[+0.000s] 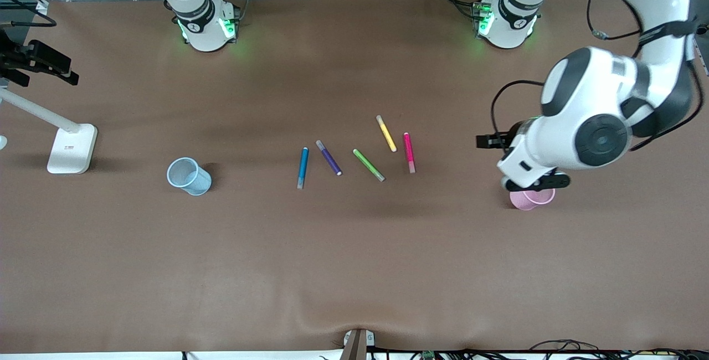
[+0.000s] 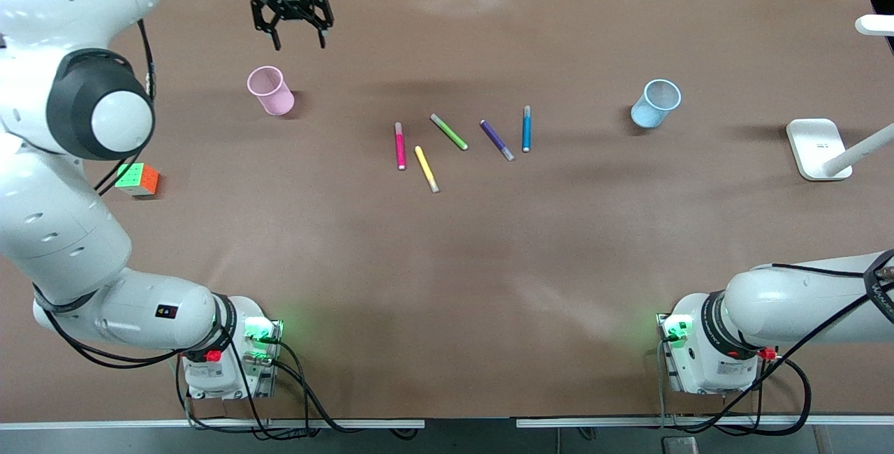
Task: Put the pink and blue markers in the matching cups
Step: 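Reach the left gripper down to the pink marker and grasp it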
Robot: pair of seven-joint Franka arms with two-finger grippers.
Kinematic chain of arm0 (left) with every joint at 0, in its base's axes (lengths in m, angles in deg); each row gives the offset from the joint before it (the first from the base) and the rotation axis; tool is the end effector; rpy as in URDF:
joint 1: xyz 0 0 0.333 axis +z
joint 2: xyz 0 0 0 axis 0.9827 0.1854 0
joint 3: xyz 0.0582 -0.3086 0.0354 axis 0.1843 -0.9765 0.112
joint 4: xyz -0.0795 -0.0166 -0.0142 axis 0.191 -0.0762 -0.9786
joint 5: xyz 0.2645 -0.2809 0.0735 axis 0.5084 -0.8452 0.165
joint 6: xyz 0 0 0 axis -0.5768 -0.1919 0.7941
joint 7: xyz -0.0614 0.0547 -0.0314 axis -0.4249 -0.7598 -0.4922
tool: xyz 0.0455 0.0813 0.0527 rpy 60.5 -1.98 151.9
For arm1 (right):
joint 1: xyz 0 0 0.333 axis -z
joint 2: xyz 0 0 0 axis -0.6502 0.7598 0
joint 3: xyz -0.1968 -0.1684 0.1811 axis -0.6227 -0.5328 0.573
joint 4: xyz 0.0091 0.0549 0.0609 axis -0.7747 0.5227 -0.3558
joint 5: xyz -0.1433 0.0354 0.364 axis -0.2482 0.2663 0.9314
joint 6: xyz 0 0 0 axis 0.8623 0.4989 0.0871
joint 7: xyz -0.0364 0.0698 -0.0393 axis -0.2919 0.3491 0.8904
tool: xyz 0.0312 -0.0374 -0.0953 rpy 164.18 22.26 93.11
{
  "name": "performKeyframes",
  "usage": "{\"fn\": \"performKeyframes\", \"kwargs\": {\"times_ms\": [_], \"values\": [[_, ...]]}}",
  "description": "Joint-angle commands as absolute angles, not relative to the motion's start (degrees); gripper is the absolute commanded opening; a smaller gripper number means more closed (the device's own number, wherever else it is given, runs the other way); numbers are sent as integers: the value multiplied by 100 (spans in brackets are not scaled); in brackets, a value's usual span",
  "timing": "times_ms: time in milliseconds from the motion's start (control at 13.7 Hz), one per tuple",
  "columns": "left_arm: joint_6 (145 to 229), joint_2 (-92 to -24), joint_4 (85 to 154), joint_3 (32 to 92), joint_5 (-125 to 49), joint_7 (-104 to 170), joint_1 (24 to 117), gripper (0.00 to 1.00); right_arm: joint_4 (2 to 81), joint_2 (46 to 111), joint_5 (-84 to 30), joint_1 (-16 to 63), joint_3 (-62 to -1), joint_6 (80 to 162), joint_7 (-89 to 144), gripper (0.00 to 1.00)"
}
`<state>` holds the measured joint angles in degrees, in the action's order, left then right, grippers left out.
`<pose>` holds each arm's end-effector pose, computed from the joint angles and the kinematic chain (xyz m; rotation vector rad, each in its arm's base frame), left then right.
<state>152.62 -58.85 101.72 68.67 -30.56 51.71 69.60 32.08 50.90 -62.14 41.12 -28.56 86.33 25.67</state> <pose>0.6000 -0.2132 0.4301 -3.0186 -0.1149 0.6254 0.5133 -0.0276 0.6577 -3.0994 0.0026 0.1146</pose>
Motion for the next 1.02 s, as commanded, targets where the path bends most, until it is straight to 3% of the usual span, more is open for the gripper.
{"fn": "performKeyframes", "kwargs": {"times_ms": [0, 583, 948], "values": [[15270, -5554, 9991, 6876, -3108, 5406, 6746, 100, 3162, 5091, -6251, 4161, -2811, 8567, 2588, 100], [15674, -4913, 10026, 6876, -3143, 5950, 6244, 100, 3171, 5109, -6251, 4161, -2802, 8575, 2588, 100], [16446, -4499, 10263, 6876, -3380, 6266, 6033, 100, 3180, 5135, -6243, 4029, -2802, 8602, 2553, 100]]}}
